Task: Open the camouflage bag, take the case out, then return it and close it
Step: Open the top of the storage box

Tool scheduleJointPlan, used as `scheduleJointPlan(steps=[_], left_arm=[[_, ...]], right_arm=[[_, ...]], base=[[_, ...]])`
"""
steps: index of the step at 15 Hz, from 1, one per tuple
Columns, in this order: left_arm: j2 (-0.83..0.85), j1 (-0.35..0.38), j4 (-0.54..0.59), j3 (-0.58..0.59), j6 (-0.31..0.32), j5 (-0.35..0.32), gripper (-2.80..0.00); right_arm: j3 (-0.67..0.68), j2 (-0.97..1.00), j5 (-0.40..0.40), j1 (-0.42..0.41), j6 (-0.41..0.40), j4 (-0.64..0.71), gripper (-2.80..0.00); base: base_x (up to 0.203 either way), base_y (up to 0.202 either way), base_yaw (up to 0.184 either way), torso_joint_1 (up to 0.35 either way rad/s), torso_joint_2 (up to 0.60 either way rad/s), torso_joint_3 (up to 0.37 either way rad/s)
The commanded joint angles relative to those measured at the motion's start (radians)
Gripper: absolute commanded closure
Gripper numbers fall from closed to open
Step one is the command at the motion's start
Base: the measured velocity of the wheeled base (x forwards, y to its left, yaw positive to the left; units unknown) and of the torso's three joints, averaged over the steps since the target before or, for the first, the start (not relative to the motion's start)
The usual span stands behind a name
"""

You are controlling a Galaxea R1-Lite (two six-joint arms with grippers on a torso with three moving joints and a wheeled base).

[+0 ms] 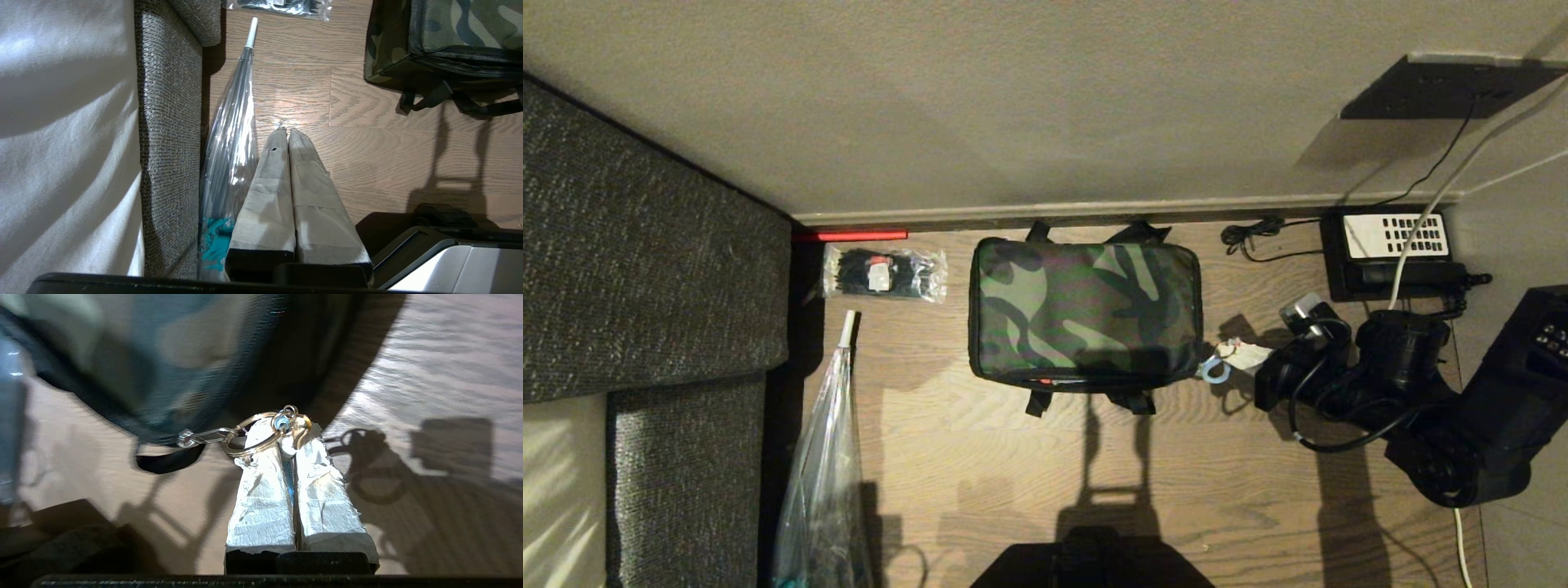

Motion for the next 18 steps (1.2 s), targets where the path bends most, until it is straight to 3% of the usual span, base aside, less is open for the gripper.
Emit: scheduleJointPlan(steps=[1, 12, 18], left_arm=[[-0.002, 0.001, 0.0, 0.003, 0.0, 0.0, 0.0], [-0.001, 0.001, 0.0, 0.003, 0.0, 0.0, 0.0], [-0.002, 0.001, 0.0, 0.003, 0.0, 0.0, 0.0]], right_arm=[[-0.019, 0.024, 0.004, -0.008, -0.015, -0.013, 0.0], [-0.14, 0.069, 0.002, -0.012, 0.001, -0.039, 0.0], [-0.21, 0.082, 0.002, -0.011, 0.079, -0.044, 0.0]], base=[[0.0, 0.0, 0.0, 0.0, 0.0, 0.0], [0.0, 0.0, 0.0, 0.0, 0.0, 0.0], [0.0, 0.0, 0.0, 0.0, 0.0, 0.0]])
